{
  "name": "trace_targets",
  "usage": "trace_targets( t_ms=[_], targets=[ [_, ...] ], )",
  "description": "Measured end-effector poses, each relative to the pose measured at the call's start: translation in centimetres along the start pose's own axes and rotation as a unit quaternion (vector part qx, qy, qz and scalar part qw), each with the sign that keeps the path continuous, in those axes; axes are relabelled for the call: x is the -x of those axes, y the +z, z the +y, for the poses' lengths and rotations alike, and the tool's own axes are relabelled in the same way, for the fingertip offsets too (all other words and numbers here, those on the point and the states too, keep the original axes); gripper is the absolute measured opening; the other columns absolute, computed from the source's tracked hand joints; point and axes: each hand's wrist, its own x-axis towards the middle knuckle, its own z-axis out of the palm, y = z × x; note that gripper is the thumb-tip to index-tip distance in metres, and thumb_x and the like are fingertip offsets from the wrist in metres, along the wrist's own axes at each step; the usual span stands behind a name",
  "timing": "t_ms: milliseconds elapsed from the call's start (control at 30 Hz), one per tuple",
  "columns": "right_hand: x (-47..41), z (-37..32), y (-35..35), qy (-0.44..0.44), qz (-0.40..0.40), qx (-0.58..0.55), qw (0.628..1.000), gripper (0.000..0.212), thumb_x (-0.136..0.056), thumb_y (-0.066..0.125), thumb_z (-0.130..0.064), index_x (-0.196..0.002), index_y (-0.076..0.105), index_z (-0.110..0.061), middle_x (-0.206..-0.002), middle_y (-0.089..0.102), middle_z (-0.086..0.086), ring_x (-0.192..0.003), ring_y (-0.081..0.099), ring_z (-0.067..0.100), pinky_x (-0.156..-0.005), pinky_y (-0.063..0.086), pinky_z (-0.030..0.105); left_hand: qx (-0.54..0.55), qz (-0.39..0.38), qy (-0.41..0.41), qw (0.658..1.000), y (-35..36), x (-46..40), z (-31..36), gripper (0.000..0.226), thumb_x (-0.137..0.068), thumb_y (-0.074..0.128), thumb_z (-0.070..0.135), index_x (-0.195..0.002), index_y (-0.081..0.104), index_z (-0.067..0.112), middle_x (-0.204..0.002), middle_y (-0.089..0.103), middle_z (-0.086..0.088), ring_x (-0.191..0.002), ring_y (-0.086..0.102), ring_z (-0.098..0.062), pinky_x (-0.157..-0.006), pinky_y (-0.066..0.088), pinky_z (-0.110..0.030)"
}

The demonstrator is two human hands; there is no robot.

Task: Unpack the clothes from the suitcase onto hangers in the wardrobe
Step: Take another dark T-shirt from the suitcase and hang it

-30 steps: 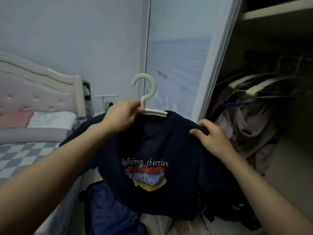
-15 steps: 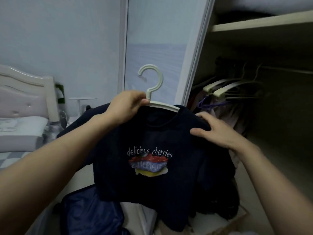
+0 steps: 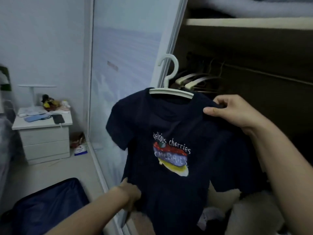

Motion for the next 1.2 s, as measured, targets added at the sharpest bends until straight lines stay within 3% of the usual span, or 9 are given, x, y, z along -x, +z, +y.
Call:
trace_targets(
  t_ms=[133, 267, 400, 500, 600, 700, 833, 1033, 1200],
  targets=[
    [2.3, 1.8, -2.1, 0.146, -0.014, -0.116, 0.982, 0.018, -0.075, 0.071, -0.02, -0.078, 0.06, -0.007, -0.08, 0.064, 0.013, -0.062, 0.059, 0.016, -0.048, 0.05, 0.019, 0.086, 0.093, 0.032, 0.991, -3.9, 0.6, 0.4, 0.048, -0.093, 0.045, 0.029, -0.14, 0.035, 0.022, -0.135, 0.049, -0.008, -0.123, 0.046, -0.029, -0.1, 0.038, -0.038],
    [5.9, 4.2, -3.0, 0.195, -0.135, -0.29, 0.927, 0.088, -0.046, 0.089, -0.02, -0.119, 0.05, 0.01, -0.11, 0.064, 0.025, -0.085, 0.067, 0.028, -0.069, 0.058, 0.031, 0.193, 0.181, 0.107, 0.958, -9.1, 0.9, 2.7, 0.042, -0.094, 0.046, 0.029, -0.136, 0.041, 0.026, -0.128, 0.056, -0.003, -0.117, 0.051, -0.023, -0.094, 0.041, -0.03],
    [8.7, 4.9, -2.9, 0.204, -0.13, -0.379, 0.893, 0.077, -0.052, 0.073, -0.007, -0.12, 0.045, 0.016, -0.113, 0.058, 0.032, -0.088, 0.062, 0.033, -0.074, 0.056, 0.034, 0.269, 0.26, 0.15, 0.915, -12.6, -0.1, 5.3, 0.02, -0.095, 0.047, 0.029, -0.101, 0.064, 0.02, -0.102, 0.066, 0.003, -0.096, 0.059, -0.013, -0.079, 0.043, -0.024],
    [10.2, 5.4, -4.6, 0.207, -0.072, -0.418, 0.882, 0.07, -0.048, 0.072, -0.007, -0.112, 0.054, 0.014, -0.105, 0.062, 0.03, -0.08, 0.066, 0.031, -0.07, 0.057, 0.033, 0.279, 0.35, 0.124, 0.885, -14.0, -1.3, 7.0, 0.016, -0.091, 0.049, 0.022, -0.084, 0.062, 0.019, -0.078, 0.062, 0.01, -0.081, 0.059, -0.012, -0.074, 0.044, -0.027],
    [11.6, 6.2, -7.0, 0.206, 0.01, -0.377, 0.903, 0.08, -0.04, 0.077, -0.01, -0.112, 0.052, 0.015, -0.099, 0.062, 0.029, -0.077, 0.064, 0.032, -0.066, 0.056, 0.033, 0.337, 0.448, 0.099, 0.822, -15.4, -3.3, 7.1, 0.015, -0.085, 0.046, 0.014, -0.09, 0.061, 0.016, -0.088, 0.059, 0.008, -0.088, 0.057, -0.015, -0.081, 0.044, -0.028],
    [13.0, 6.9, -9.5, 0.201, 0.059, -0.293, 0.933, 0.067, -0.048, 0.074, -0.011, -0.106, 0.052, 0.015, -0.096, 0.06, 0.028, -0.082, 0.058, 0.036, -0.065, 0.053, 0.033, 0.316, 0.521, 0.11, 0.786, -18.5, -5.6, 6.1, 0.04, -0.079, 0.041, 0.018, -0.114, 0.058, 0.009, -0.115, 0.056, -0.006, -0.108, 0.053, -0.024, -0.096, 0.037, -0.027],
    [14.9, 7.0, -11.8, 0.162, 0.1, -0.209, 0.959, 0.041, -0.062, 0.062, -0.006, -0.1, 0.059, 0.01, -0.097, 0.063, 0.03, -0.086, 0.063, 0.032, -0.065, 0.054, 0.027, 0.303, 0.506, 0.179, 0.787, -24.7, -7.6, 6.3, 0.048, -0.086, 0.036, 0.028, -0.127, 0.053, 0.009, -0.13, 0.053, -0.008, -0.123, 0.048, -0.025, -0.105, 0.036, -0.039],
    [16.6, 8.2, -12.4, 0.128, 0.172, -0.156, 0.964, 0.029, -0.063, 0.06, -0.004, -0.089, 0.062, 0.008, -0.085, 0.064, 0.023, -0.077, 0.061, 0.027, -0.062, 0.05, 0.024, 0.306, 0.526, 0.222, 0.762, -29.7, -8.0, 10.2, 0.057, -0.076, 0.044, 0.059, -0.111, 0.06, 0.017, -0.111, 0.061, 0.002, -0.106, 0.056, -0.018, -0.095, 0.04, -0.036],
    [16.3, 8.2, -11.8, 0.118, 0.19, -0.125, 0.967, 0.01, -0.065, 0.06, -0.003, -0.075, 0.063, -0.004, -0.072, 0.063, 0.007, -0.067, 0.059, 0.016, -0.057, 0.047, 0.019, 0.216, 0.499, 0.173, 0.822, -30.9, -8.6, 14.0, 0.038, -0.081, 0.056, 0.011, -0.115, 0.042, 0.013, -0.116, 0.048, -0.006, -0.109, 0.048, -0.027, -0.088, 0.038, -0.037]
  ],
)
